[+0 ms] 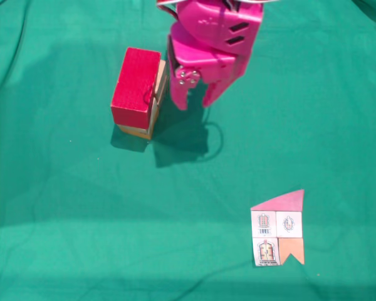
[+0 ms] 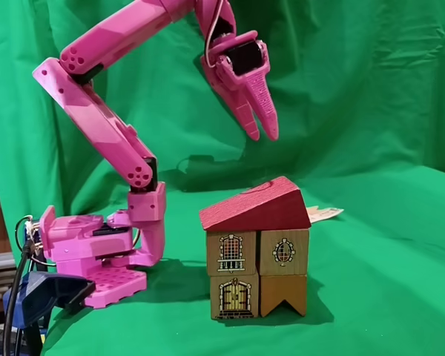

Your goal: Grasp some building blocks and build the house on the picture.

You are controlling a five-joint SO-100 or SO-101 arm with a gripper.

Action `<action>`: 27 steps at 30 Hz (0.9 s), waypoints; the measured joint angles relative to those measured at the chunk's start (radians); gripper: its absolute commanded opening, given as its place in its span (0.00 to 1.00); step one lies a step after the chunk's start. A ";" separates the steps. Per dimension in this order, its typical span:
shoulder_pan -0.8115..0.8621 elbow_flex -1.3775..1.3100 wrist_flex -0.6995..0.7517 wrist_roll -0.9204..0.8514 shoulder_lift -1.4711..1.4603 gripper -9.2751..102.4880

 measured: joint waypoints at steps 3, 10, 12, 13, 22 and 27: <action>-0.028 0.000 0.000 0.000 0.000 0.14; -0.071 0.000 0.000 -0.081 0.000 0.14; -0.072 0.000 0.000 -0.153 0.000 0.14; -0.072 0.000 0.000 -0.193 0.000 0.14; -0.072 0.000 0.000 -0.627 0.000 0.15; -0.072 0.000 0.000 -0.891 0.000 0.15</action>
